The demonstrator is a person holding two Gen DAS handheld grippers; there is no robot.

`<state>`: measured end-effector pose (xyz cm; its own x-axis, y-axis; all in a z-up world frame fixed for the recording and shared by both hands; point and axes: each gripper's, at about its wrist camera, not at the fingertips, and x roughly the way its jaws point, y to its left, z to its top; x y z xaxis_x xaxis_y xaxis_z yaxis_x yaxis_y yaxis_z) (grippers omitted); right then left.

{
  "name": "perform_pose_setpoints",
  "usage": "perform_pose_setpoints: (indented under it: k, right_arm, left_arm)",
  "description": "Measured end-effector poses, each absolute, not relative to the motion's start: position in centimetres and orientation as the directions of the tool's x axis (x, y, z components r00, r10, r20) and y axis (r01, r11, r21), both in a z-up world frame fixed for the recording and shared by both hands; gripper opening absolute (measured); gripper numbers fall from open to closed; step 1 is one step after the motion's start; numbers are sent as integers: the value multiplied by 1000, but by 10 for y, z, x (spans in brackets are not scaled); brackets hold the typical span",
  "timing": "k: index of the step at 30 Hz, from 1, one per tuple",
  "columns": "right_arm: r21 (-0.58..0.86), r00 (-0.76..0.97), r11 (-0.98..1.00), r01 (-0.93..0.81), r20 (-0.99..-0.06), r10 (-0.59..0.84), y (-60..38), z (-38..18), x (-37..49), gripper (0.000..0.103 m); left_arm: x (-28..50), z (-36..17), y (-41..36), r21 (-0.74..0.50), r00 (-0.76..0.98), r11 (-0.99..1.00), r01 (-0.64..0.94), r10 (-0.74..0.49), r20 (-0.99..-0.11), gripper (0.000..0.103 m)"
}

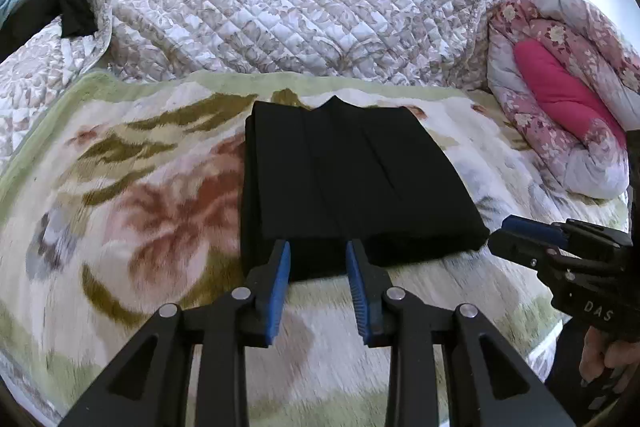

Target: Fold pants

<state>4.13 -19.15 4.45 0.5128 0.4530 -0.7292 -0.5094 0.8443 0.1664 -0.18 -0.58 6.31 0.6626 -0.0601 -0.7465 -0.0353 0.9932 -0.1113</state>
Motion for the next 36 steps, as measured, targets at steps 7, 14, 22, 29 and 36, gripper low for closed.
perform_pose_setpoints:
  k: [7,14,22,29,36]
  right_arm:
    - [145,499,856,-496,-759,418,-196,31,23,45]
    - [136,484,859,-493,-778,401,-194,19,21,45]
    - [114,469,868,-483,-804,366,-190,0,32,45]
    - [106,470,861,-498,-801,371,-186,-3,33,54]
    - [95,471,863,-496,-806,359,-178,-6,36,62]
  left_arm:
    - [-19,50,-12,-97,625,993,-66,-35,-780,36]
    - [-22,38,-9,-70,614,994,-78,-7,-789,37]
    - [-11,24,-4,-57,596,994,-95,11,-803,38]
    - [-10,15,-3,-66,584,993,-97,3,-812,44]
    - [-6,13,-2,-63,585,995,-83,-3,-811,50]
